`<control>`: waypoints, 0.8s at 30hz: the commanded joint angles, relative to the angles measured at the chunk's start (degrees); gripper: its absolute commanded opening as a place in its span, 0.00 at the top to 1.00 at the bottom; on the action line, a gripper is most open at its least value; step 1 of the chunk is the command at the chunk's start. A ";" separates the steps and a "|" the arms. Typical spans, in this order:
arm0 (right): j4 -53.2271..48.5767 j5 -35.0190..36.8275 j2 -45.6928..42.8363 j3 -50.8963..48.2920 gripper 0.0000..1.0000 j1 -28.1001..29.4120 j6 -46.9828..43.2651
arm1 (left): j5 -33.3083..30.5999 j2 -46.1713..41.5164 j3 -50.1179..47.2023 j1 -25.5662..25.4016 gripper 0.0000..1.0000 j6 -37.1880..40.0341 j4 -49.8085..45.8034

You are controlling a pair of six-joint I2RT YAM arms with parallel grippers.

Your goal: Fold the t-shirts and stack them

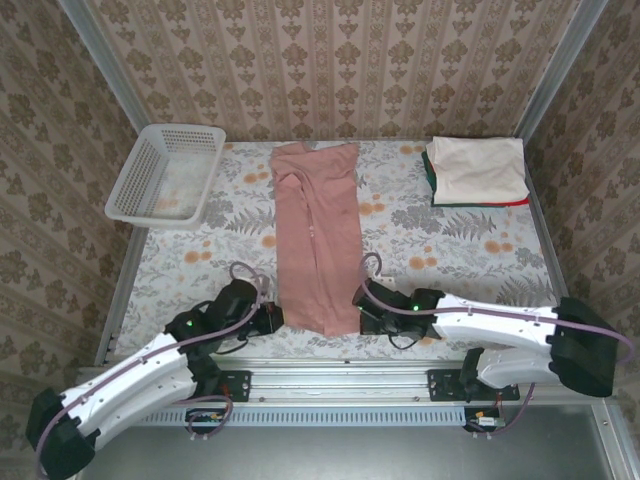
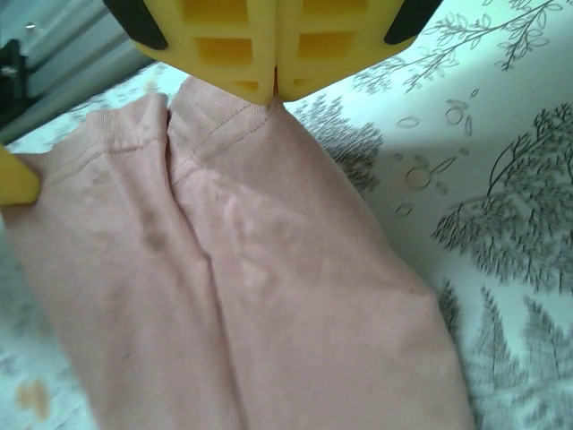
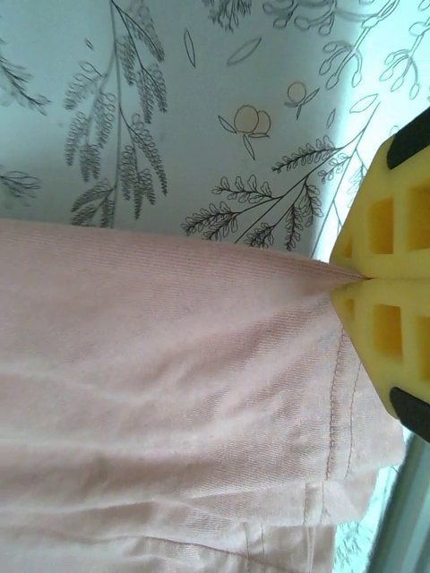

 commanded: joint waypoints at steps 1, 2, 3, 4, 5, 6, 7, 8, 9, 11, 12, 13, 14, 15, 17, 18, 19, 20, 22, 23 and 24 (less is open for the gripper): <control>-5.88 2.76 -1.65 4.98 1.00 -2.19 -3.66 | -0.32 1.00 3.81 2.90 1.00 3.59 -2.78; -6.15 2.62 -1.33 6.87 1.00 -3.80 -5.47 | 0.66 3.01 5.04 4.42 1.00 4.89 -1.58; -6.00 1.84 -0.64 8.71 1.00 -5.63 -7.54 | 1.90 5.43 6.56 6.25 1.00 6.14 -0.74; -5.84 1.01 0.19 10.32 1.00 -7.41 -8.70 | 2.95 7.69 8.04 7.96 1.00 7.37 -0.14; -5.84 0.03 1.49 12.43 1.00 -9.68 -10.74 | 4.10 10.47 9.67 10.06 1.00 8.98 0.81; -5.81 -0.83 3.16 14.35 1.00 -11.84 -12.70 | 5.08 13.35 11.35 12.17 1.00 10.37 1.98; -5.80 -1.65 4.87 16.23 1.00 -13.73 -14.12 | 5.65 15.94 13.33 14.11 1.00 11.42 2.40; -5.45 -2.92 6.98 18.28 1.00 -15.88 -15.95 | 6.22 19.02 15.63 16.28 1.00 12.64 2.62; -5.33 -4.74 9.60 20.51 1.00 -17.96 -17.64 | 6.65 21.83 17.69 17.86 1.00 13.92 3.39; -4.98 -7.11 15.28 24.91 1.00 -20.98 -20.33 | 7.84 26.75 20.96 20.34 1.00 15.48 5.57; -5.33 -8.48 18.09 27.52 1.00 -22.63 -21.51 | 8.39 29.34 22.73 21.51 1.00 16.50 6.36; -5.27 -9.56 20.40 29.53 1.00 -23.75 -22.56 | 8.70 31.66 24.47 21.92 1.00 17.22 6.47; -5.32 -10.77 23.34 32.01 1.00 -25.09 -23.76 | 9.08 34.32 26.56 24.37 1.00 18.28 6.41; -5.71 -11.73 26.20 34.55 1.00 -26.31 -24.59 | 9.60 36.92 28.31 25.45 1.00 19.30 6.63; -6.10 -13.63 31.21 38.97 1.00 -28.42 -26.15 | 10.70 41.51 31.46 27.37 1.00 20.48 7.32; -6.61 -14.64 33.74 41.43 1.00 -29.28 -26.92 | 11.69 43.93 33.05 28.35 1.00 20.98 7.73; -6.94 -15.32 36.22 43.62 1.00 -30.11 -27.61 | 12.35 46.37 34.80 29.21 1.00 21.58 7.73; -7.38 -16.07 38.21 45.57 1.00 -30.74 -28.05 | 12.75 48.35 36.26 29.93 1.00 22.08 7.63; -8.40 -17.63 42.57 49.84 1.00 -31.93 -28.94 | 13.96 52.82 38.95 31.43 1.00 22.57 8.28; -9.19 -17.84 44.16 51.68 1.00 -32.35 -29.28 | 14.69 54.73 40.20 31.95 1.00 22.72 8.68; -9.90 -18.12 45.97 53.52 0.99 -32.83 -29.71 | 15.59 56.99 41.74 32.36 1.00 22.92 8.61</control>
